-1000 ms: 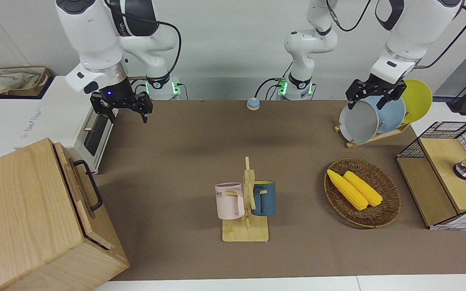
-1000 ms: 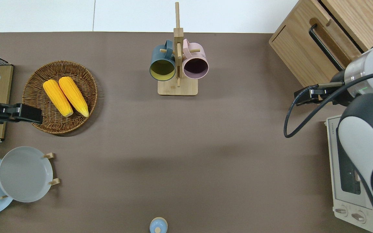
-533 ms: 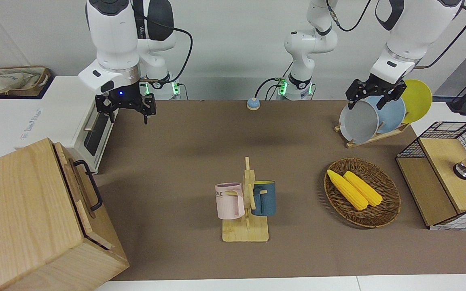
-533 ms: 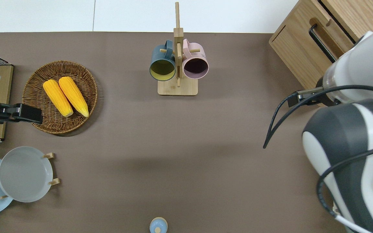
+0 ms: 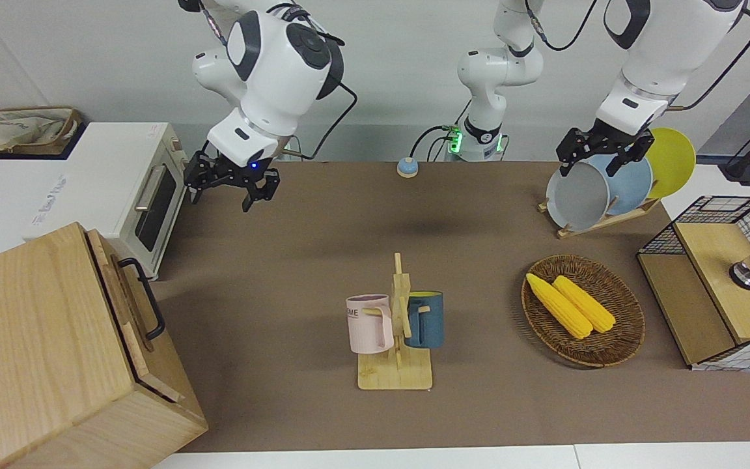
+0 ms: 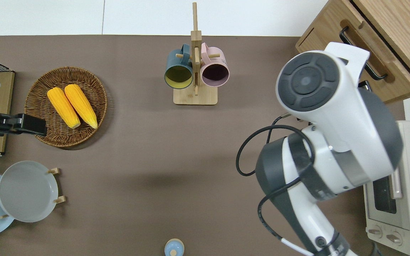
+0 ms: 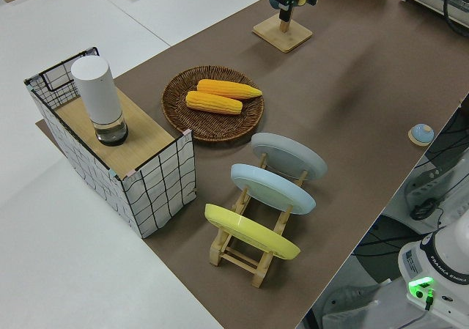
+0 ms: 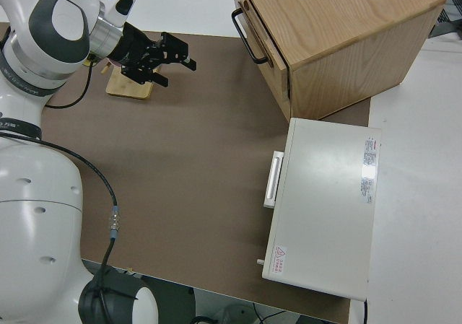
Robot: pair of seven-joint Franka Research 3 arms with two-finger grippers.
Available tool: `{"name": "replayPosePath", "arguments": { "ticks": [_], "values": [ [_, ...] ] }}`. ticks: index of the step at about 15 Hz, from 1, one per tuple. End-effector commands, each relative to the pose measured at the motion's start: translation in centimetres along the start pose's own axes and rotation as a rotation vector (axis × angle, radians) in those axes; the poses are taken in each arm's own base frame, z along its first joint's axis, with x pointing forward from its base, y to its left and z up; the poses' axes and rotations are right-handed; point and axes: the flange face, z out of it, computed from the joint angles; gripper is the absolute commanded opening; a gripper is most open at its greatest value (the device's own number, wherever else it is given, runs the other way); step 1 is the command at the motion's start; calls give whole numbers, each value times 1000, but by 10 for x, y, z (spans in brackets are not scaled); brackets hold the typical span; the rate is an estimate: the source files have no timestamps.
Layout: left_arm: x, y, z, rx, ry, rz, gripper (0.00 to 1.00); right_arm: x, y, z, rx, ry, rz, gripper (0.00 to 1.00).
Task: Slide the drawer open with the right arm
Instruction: 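Swing the right arm up and reach the right gripper toward the drawer handle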
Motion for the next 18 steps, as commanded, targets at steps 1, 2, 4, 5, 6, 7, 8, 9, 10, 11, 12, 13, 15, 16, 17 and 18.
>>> {"name": "replayPosePath", "arguments": {
  "ticks": [1, 2, 4, 5, 6, 7, 8, 9, 10, 11, 12, 13, 15, 16, 17, 18],
  "values": [
    [2, -1, -3, 16, -8, 10, 993, 10, -35, 4, -210, -25, -34, 979],
    [1, -1, -4, 16, -5, 10, 993, 12, -41, 9, -257, -37, -33, 979],
    [1, -1, -4, 16, -5, 10, 993, 15, -55, 20, -342, -41, -49, 979],
    [1, -1, -3, 16, -7, 10, 993, 16, -61, 28, -393, -42, -52, 979],
    [1, -1, -4, 16, -5, 10, 993, 17, -70, 34, -449, -33, -61, 981],
    [1, -1, -4, 16, -5, 10, 993, 19, -79, 44, -502, -30, -70, 979],
    [1, -1, -3, 16, -7, 10, 993, 21, -85, 51, -555, -20, -71, 981],
    [1, -1, -3, 16, -7, 10, 993, 22, -91, 55, -601, -7, -76, 981],
    [1, -1, -3, 16, -7, 9, 993, 24, -98, 60, -646, 4, -87, 981],
    [1, -1, -4, 16, -5, 10, 993, 25, -100, 63, -683, 20, -95, 981],
    [1, -1, -3, 16, -7, 10, 993, 27, -102, 66, -715, 39, -107, 983],
    [1, -1, -3, 16, -7, 10, 993, 28, -106, 71, -749, 64, -112, 983],
    [1, -1, -4, 16, -5, 10, 993, 34, -113, 80, -823, 123, -131, 985],
    [1, -1, -3, 16, -7, 10, 993, 37, -113, 83, -842, 139, -139, 985],
    [1, -1, -4, 16, -5, 10, 993, 40, -111, 84, -860, 154, -147, 985],
    [1, -1, -4, 16, -5, 10, 993, 42, -111, 84, -870, 179, -152, 985]
  ]
}}
